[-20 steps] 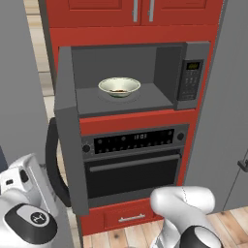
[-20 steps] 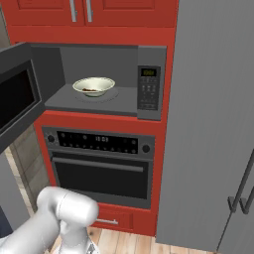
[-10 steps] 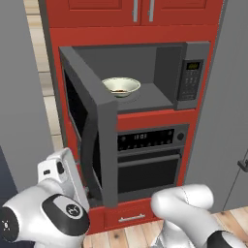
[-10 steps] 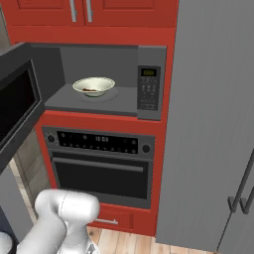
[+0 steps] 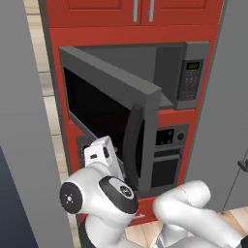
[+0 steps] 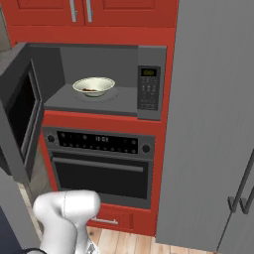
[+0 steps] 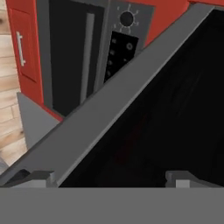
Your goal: Remove the kiwi from the bowl and place it on the small plate. Then place the bowl with only the chicken drumstick in the microwave, close the door, and press the start button to microwave the chicken drumstick.
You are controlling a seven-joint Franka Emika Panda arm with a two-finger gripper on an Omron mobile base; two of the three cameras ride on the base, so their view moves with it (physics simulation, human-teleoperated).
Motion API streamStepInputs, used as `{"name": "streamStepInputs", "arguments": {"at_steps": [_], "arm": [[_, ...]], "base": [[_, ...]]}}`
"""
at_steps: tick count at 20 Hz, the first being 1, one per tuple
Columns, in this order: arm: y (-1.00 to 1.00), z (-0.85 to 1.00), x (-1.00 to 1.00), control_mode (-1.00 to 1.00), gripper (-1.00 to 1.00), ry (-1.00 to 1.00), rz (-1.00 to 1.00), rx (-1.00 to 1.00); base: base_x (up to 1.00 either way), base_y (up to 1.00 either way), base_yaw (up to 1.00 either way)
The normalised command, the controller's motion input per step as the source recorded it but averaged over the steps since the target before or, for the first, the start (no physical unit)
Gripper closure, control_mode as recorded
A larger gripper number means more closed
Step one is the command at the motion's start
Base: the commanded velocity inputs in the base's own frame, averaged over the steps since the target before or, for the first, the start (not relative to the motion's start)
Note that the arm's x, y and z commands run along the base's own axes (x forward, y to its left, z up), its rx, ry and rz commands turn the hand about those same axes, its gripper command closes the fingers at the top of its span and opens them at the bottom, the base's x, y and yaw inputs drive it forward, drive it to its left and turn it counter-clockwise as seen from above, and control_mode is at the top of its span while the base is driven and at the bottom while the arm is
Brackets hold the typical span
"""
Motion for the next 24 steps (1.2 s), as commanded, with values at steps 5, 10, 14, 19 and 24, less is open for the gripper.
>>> {"name": "streamStepInputs", "arguments": {"at_steps": [5,10,14,19,24], "arm": [[-0.98,0.07,0.44,-1.0,-1.0,0.0,0.0,0.0],[-0.79,0.07,0.74,-1.0,-1.0,0.0,0.0,0.0],[-0.41,0.21,0.99,-1.0,-1.0,0.0,0.0,0.0],[-0.07,0.14,1.0,-1.0,-1.0,0.01,0.0,0.0],[0.0,0.27,0.84,-1.0,-1.0,0.06,0.0,0.0]], "base": [[0.0,0.0,0.0],[0.0,0.0,0.0],[0.0,0.0,0.0],[0.0,0.0,0.0],[0.0,0.0,0.0]]}}
